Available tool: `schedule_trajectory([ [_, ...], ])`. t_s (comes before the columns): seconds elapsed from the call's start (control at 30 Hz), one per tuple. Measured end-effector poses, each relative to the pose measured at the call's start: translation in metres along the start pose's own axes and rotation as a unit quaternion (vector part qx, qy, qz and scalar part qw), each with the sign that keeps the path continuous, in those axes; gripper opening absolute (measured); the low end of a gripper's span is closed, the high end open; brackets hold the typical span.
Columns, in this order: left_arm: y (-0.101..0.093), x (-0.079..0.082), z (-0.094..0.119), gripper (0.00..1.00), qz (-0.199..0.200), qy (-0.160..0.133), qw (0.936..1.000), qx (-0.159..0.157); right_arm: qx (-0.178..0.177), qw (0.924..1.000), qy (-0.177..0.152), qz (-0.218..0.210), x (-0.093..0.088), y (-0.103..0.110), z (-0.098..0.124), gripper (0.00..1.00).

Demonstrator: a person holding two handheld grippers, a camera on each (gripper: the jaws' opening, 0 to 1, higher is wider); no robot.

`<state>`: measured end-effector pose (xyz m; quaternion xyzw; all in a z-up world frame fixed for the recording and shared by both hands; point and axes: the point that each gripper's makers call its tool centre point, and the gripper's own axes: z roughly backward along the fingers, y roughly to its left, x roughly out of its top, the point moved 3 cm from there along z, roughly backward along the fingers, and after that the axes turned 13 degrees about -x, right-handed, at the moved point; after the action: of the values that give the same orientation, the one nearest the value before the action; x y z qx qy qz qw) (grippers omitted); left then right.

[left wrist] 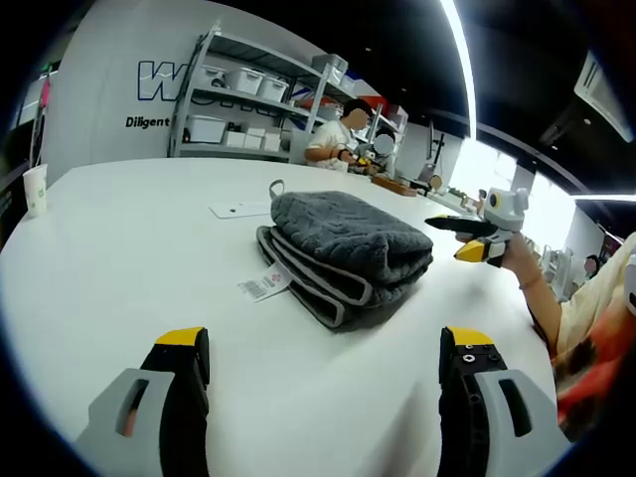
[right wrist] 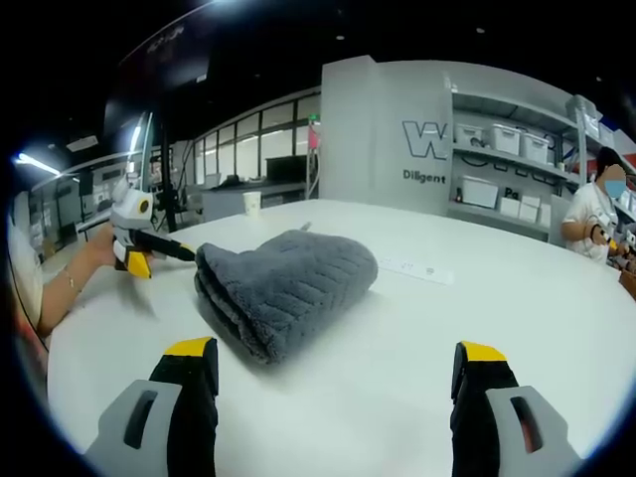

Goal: Open the folded towel by lifting each exposed corner and separating the folded layers until the towel lies flat within the target outline without major curled edges

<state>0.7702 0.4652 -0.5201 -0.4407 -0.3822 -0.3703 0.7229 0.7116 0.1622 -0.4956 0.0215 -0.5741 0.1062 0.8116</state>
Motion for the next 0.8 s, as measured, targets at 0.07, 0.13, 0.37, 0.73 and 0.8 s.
schedule_trajectory([
  [0.07, -0.0008, 0.0001, 0.0001, 0.95, -0.001, -0.001, 1.0, 0.0, 0.0, 1.0, 0.0, 0.0, 0.0001, 0.0, 0.0001, 0.98],
  [0.13, -0.0017, -0.0003, -0.0001, 0.95, 0.0, 0.0, 1.0, -0.001, 0.0, 1.0, 0.0, 0.001, 0.0001, 0.0002, 0.0, 0.98],
  [0.37, 0.0018, -0.0013, 0.002, 0.94, 0.002, 0.002, 1.0, 0.002, 0.003, 1.0, 0.004, 0.003, -0.0016, 0.0019, -0.0012, 0.97],
  [0.73, 0.0038, 0.0013, 0.0049, 0.94, 0.006, -0.007, 1.0, -0.001, -0.004, 1.0, -0.001, 0.003, 0.0008, -0.0017, 0.0012, 0.97],
  [0.8, 0.0043, 0.0015, 0.005, 0.94, 0.008, -0.009, 0.9999, -0.002, -0.004, 1.0, 0.0, 0.004, 0.0009, -0.0007, 0.0006, 0.97],
])
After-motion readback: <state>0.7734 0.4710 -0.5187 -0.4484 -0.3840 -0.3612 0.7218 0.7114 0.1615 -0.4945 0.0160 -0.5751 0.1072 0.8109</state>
